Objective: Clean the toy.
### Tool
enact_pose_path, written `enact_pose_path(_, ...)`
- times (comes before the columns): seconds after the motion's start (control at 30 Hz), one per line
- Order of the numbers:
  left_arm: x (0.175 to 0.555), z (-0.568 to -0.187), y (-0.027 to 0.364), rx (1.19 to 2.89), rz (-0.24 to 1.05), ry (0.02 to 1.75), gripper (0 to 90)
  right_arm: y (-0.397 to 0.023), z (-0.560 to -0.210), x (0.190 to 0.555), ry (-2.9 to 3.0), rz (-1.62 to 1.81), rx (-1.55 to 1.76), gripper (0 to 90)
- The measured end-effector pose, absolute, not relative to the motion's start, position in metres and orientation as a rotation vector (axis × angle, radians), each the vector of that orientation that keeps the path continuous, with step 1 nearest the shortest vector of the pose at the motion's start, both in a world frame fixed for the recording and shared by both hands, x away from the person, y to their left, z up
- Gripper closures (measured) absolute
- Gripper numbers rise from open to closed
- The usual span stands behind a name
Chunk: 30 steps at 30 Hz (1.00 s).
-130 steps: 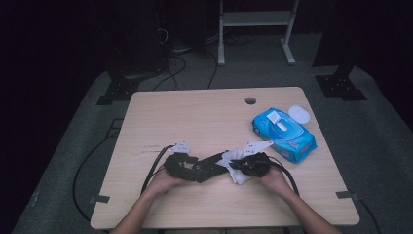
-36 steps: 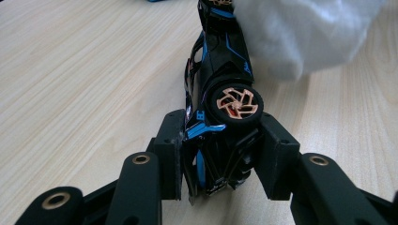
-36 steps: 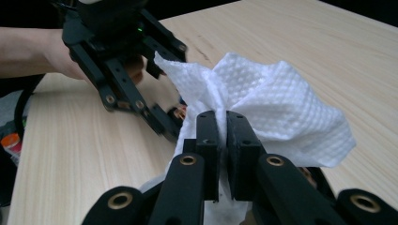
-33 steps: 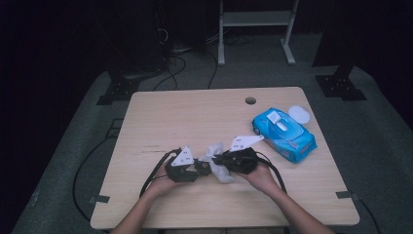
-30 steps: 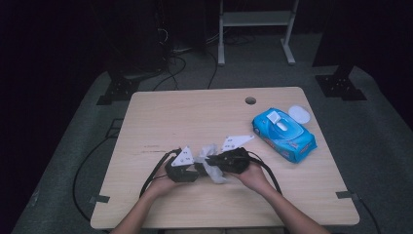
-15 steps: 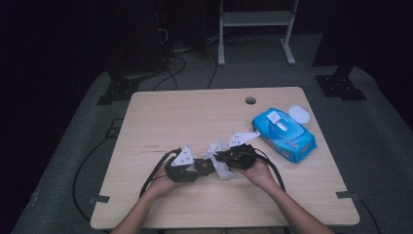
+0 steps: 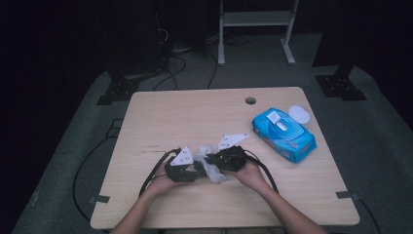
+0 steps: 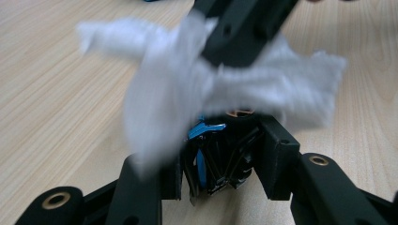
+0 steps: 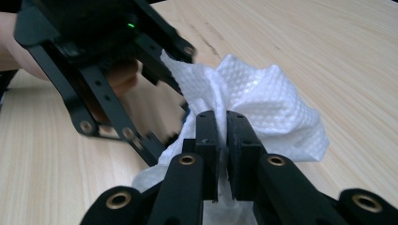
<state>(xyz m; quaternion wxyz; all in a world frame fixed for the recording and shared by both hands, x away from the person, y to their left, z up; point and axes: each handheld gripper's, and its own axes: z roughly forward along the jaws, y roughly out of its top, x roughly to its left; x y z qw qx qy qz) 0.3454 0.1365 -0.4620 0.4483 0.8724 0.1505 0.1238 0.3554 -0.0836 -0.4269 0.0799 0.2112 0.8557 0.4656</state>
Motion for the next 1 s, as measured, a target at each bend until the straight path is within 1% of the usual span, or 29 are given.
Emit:
enact_pose_path(0.13,0.345,-0.462,0.137,2.163,0.309,0.369,57.9,-0.107,-0.427,0.359,2.524,1.346,0.693,83.5)
enact_pose_path(0.23,0.346,-0.462,0.136,2.164,0.311,0.366,57.8,-0.115,-0.427,0.360,2.515,1.345,0.722,83.4)
enact_pose_path(0.5,0.345,-0.462,0.136,2.163,0.314,0.367,57.9,-0.084,-0.428,0.352,2.555,1.399,0.631,83.4)
enact_pose_path(0.57,0.345,-0.462,0.137,2.167,0.313,0.362,57.9,-0.083,-0.427,0.351,2.559,1.384,0.620,83.4)
enact_pose_path(0.63,0.345,-0.462,0.137,2.167,0.314,0.362,57.9,-0.089,-0.426,0.352,2.551,1.369,0.631,83.5)
enact_pose_path(0.83,0.345,-0.462,0.137,2.168,0.315,0.361,57.9,-0.130,-0.426,0.359,2.491,1.346,0.750,83.4)
enact_pose_path(1.0,0.345,-0.462,0.136,2.168,0.316,0.361,57.9,-0.152,-0.426,0.360,2.468,1.330,0.799,83.5)
